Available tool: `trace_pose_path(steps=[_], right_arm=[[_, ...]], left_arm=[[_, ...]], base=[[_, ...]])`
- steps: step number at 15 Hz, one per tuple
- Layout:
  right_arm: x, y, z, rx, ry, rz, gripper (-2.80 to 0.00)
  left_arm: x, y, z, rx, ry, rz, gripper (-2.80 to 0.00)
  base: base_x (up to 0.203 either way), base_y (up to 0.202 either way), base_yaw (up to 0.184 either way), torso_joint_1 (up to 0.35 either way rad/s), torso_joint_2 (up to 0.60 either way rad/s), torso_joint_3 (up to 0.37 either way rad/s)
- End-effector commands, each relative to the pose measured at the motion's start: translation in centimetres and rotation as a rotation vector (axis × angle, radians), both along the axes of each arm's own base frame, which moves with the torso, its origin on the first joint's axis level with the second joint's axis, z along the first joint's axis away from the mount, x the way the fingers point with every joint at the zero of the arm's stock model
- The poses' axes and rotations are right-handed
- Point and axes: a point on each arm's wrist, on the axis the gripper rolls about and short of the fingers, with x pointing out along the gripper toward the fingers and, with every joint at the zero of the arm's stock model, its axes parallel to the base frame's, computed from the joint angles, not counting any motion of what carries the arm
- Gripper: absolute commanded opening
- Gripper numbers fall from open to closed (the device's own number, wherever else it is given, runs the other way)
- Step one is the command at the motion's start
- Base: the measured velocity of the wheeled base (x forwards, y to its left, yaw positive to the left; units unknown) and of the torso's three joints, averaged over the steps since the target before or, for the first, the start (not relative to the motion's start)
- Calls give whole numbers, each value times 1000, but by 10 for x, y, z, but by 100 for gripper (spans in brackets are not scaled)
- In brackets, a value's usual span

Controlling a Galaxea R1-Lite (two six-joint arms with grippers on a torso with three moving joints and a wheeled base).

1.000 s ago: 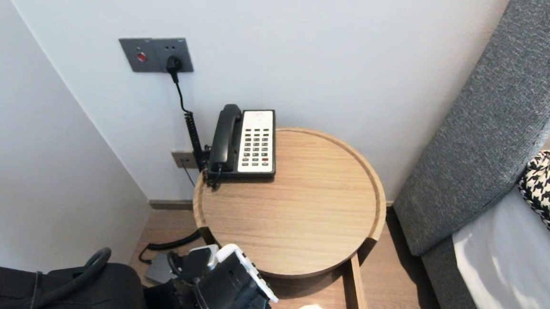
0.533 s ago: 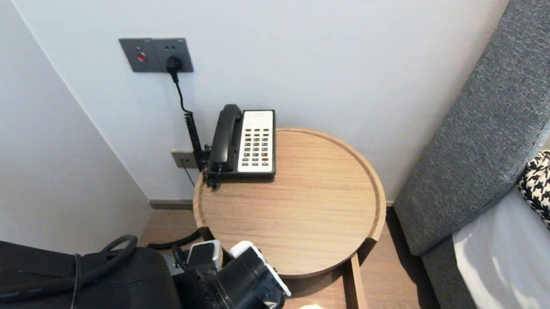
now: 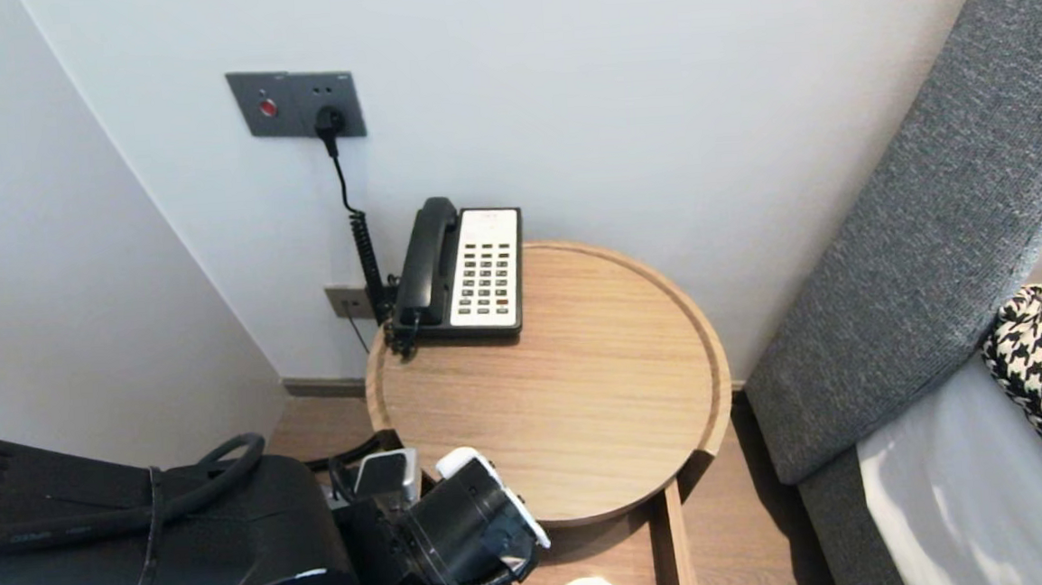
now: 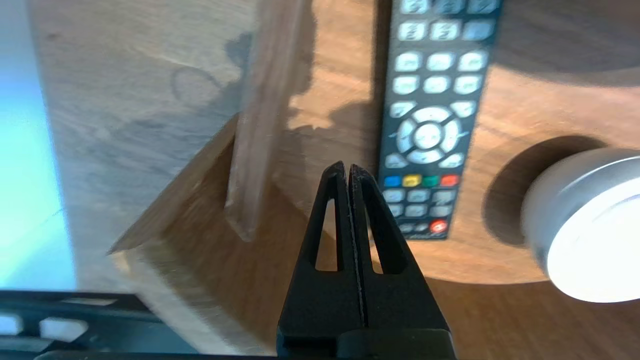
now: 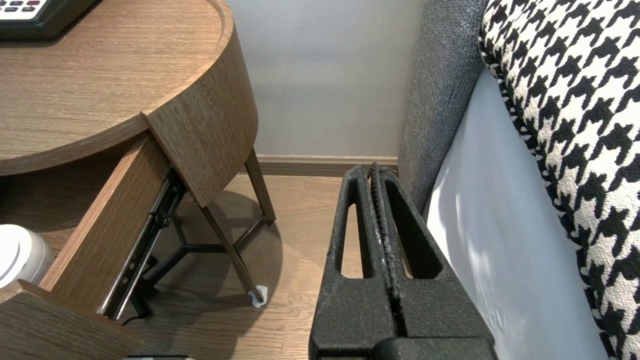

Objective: Open the nightstand drawer

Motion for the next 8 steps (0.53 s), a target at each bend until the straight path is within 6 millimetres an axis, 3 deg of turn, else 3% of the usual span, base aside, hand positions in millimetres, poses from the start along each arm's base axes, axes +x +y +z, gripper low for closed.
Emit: trace_pose_path(steps=[1,8], right_arm=[[2,0,-7,0,26,0,-280],[2,0,-7,0,26,0,-280]], left_arm=[[-4,6,0,64,33,5,-280],[-5,9,4,98,51,4,-280]], base=[[0,0,0,0,0,0],[0,0,0,0,0,0]])
